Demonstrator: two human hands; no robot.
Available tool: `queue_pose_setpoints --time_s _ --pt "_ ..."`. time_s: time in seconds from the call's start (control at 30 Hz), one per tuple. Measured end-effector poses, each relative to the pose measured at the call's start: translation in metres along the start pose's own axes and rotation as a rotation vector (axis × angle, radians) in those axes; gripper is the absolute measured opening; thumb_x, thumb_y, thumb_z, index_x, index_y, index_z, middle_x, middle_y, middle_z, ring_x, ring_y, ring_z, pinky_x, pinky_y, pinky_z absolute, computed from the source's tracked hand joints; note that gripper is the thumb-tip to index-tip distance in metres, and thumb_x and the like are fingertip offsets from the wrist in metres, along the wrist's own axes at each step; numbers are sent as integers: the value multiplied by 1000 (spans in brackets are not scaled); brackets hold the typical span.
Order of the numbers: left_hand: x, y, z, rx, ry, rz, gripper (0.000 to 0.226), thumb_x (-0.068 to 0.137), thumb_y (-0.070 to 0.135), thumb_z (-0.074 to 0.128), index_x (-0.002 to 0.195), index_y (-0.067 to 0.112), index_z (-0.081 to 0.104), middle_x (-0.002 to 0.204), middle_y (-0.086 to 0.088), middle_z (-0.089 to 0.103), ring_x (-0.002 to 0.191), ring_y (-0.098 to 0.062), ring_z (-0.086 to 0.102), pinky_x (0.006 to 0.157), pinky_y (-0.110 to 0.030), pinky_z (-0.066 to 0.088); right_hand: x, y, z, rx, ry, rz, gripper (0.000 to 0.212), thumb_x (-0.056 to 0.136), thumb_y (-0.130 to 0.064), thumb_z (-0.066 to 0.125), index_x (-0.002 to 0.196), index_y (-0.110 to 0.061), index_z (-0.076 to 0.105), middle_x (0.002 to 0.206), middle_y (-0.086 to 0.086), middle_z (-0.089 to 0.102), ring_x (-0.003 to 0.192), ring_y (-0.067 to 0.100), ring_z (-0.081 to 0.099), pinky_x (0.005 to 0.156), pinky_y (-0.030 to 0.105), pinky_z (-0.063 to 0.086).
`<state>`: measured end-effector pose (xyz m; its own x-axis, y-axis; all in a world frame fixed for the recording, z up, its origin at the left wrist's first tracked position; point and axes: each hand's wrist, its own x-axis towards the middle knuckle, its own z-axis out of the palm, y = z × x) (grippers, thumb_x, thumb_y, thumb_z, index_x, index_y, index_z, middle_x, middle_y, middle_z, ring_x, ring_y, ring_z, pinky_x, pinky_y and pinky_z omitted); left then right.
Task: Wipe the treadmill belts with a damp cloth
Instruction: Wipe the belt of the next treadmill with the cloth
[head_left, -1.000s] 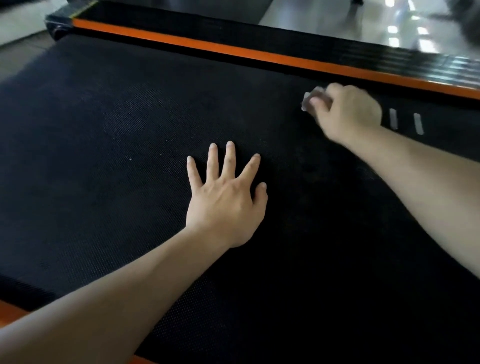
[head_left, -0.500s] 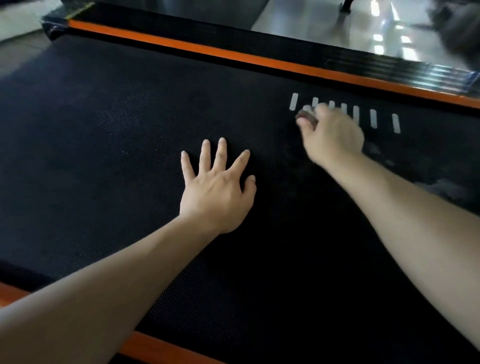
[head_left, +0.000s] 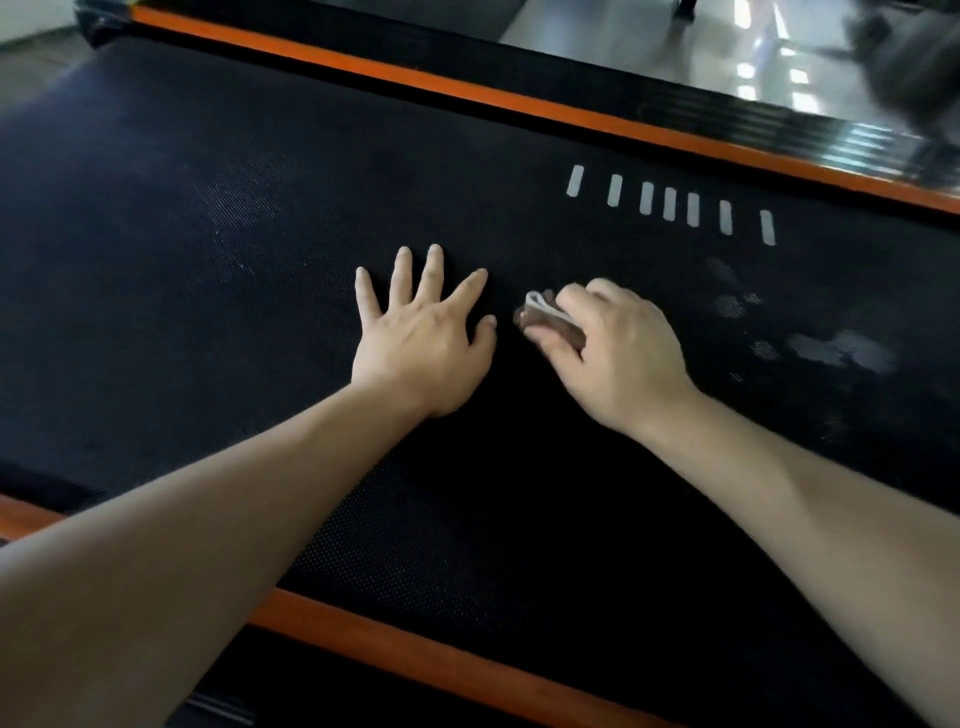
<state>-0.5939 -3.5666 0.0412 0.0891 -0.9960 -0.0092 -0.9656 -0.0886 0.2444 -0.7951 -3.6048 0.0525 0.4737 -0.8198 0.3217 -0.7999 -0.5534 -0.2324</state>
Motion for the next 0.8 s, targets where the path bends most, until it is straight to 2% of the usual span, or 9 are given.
queue_pose_setpoints --time_s 0.07,0.2,0.27,0.37,0.43,0.57,0.63,0.73,0.8 --pt "-1 0 1 0 -4 -2 60 103 58 26 161 41 21 173 -8 5 159 -33 -8 123 -65 -9 -3 17 -7 -38 3 -24 34 94 -59 47 82 -27 46 78 -7 46 69 18 51 66 35 41" --pt "-1 1 1 5 -6 -8 61 103 58 25 161 40 21 173 -8 5 159 -34 -7 123 -65 -8 3 30 -13 -114 64 224 33 96 -55 54 89 -22 53 84 2 53 78 31 60 66 38 42" --pt "-1 2 0 8 -9 -7 61 103 58 26 161 40 21 173 -8 5 159 -34 -7 123 -65 -8 -19 0 -9 -68 79 123 35 94 -54 56 87 -19 57 83 3 55 74 31 59 63 40 46" --pt "-2 3 -2 11 -15 -12 60 103 57 26 161 40 21 173 -9 5 159 -34 -7 123 -65 -8 -57 -31 -12 46 0 -46 39 94 -58 49 84 -20 58 79 -5 48 71 23 55 65 39 45" --pt "-4 3 -3 2 -10 -18 60 104 57 27 161 39 23 173 -9 8 159 -33 -5 123 -64 -7 -50 -18 -15 -8 25 -40 41 95 -59 48 85 -20 58 78 -5 48 71 24 58 66 41 47" --pt "-14 15 -7 -90 -24 -57 56 106 51 34 159 34 32 173 -7 13 160 -29 -2 125 -59 -8 -22 10 -15 -122 84 227 36 95 -55 56 95 -20 61 86 3 56 79 30 61 67 38 42" --pt "-22 24 -7 -111 -39 -63 56 106 49 36 159 33 33 173 -7 11 160 -29 -4 126 -57 -9 -36 -3 -13 -98 103 164 33 93 -52 59 95 -19 62 87 4 58 78 29 60 66 37 38" --pt "-33 32 -5 -109 -53 -51 56 107 45 37 161 34 29 173 -7 8 160 -27 -5 126 -55 -8 -70 -16 -20 15 44 10 34 92 -53 59 91 -19 62 82 0 56 73 25 59 67 38 43" --pt "-42 36 -6 -104 -69 -41 56 107 43 37 162 33 27 174 -7 6 160 -27 -6 127 -53 -9 -66 0 -25 -16 60 23 35 92 -54 60 91 -19 63 83 1 59 75 27 61 68 37 41"
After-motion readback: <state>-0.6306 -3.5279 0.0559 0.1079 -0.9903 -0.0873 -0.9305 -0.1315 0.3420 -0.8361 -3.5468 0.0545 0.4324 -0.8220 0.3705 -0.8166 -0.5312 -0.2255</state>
